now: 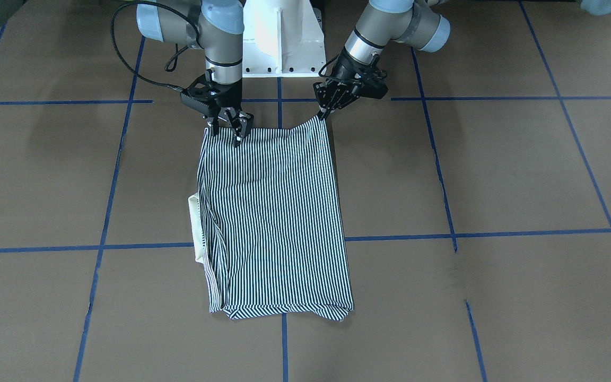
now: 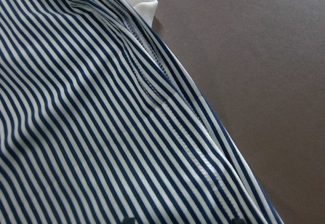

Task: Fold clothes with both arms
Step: 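Grasp the shirt's near edge with both grippers, then lift the near edge with both grippers and fold it away from the robot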

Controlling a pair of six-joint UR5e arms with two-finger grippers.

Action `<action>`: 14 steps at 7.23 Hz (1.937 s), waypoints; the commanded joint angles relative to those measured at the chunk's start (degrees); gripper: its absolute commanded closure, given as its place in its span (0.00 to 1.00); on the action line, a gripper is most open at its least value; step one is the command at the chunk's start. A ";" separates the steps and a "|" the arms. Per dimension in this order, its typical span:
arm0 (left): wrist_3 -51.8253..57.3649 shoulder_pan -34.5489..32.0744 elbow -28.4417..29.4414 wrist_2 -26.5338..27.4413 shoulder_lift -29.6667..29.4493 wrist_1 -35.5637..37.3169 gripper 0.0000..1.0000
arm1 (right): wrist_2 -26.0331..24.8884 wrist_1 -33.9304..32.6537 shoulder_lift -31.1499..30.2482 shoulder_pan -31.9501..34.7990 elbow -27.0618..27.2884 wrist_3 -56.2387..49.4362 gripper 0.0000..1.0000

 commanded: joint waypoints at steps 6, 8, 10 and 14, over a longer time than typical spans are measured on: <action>0.07 1.62 0.24 1.07 -0.10 -0.01 1.00 | 0.00 0.06 1.03 -0.05 -2.14 -0.29 1.00; -0.46 1.98 0.24 1.16 -0.10 -0.01 1.00 | -0.09 -0.03 1.02 0.04 -1.53 -0.11 1.00; -0.37 1.98 -0.80 0.90 -0.89 0.08 1.00 | -0.01 -0.20 0.76 0.39 2.66 -0.28 1.00; 0.16 1.10 -19.12 -3.65 -0.63 15.57 1.00 | -0.01 -11.85 0.50 -1.88 21.10 0.41 1.00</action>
